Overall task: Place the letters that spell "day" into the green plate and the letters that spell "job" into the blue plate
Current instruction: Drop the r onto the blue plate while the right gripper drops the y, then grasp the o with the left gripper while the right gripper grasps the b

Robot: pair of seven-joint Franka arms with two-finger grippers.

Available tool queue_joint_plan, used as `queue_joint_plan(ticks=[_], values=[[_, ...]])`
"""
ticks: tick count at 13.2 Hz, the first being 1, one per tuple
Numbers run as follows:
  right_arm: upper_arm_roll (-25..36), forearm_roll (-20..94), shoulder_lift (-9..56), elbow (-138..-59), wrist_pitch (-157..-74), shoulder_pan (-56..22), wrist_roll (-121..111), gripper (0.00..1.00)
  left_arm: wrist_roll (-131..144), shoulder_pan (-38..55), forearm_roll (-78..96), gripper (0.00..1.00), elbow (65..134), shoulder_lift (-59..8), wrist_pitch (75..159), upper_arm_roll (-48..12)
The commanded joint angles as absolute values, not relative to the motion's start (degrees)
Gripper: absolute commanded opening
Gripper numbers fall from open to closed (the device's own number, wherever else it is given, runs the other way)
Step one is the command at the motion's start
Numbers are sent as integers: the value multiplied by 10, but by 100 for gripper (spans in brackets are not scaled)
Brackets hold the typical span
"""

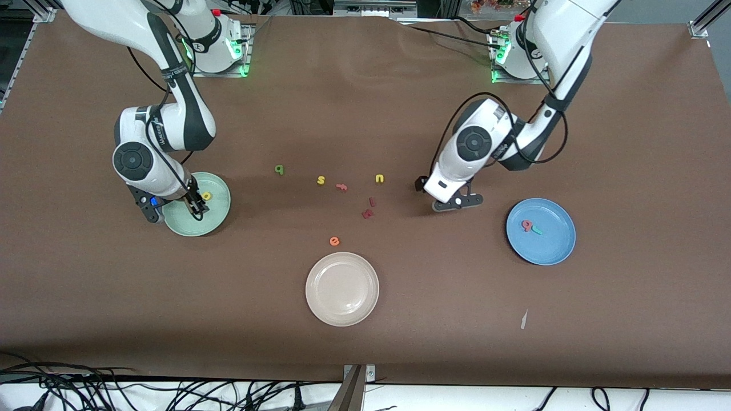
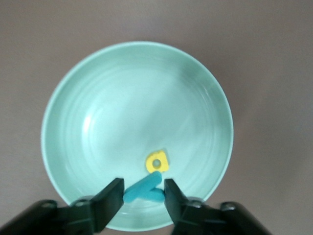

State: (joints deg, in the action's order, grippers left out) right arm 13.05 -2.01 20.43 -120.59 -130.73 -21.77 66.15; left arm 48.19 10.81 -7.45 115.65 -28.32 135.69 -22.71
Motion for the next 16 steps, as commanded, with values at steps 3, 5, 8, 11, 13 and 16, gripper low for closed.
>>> queue_joint_plan(ticks=[3,5,8,11,13,16], values=[[91,-15,188,-1238,-1313,-221,674,99,559,133,-128,95,1162,-310,1388,-225],[55,-15,184,-1245,-1317,-222,746,99,564,135,-130,90,1165,-322,1397,-225],[2,7,184,-1245,-1330,-224,838,99,574,145,-130,74,1165,-325,1397,-225],[-32,31,193,-1270,-1367,-232,864,99,582,153,-130,60,1163,-326,1397,-225],[-47,30,196,-1325,-1454,-251,916,99,583,154,-130,53,1162,-330,1397,-225],[-47,30,196,-1347,-1472,-259,928,99,583,154,-130,42,1158,-332,1398,-225]])
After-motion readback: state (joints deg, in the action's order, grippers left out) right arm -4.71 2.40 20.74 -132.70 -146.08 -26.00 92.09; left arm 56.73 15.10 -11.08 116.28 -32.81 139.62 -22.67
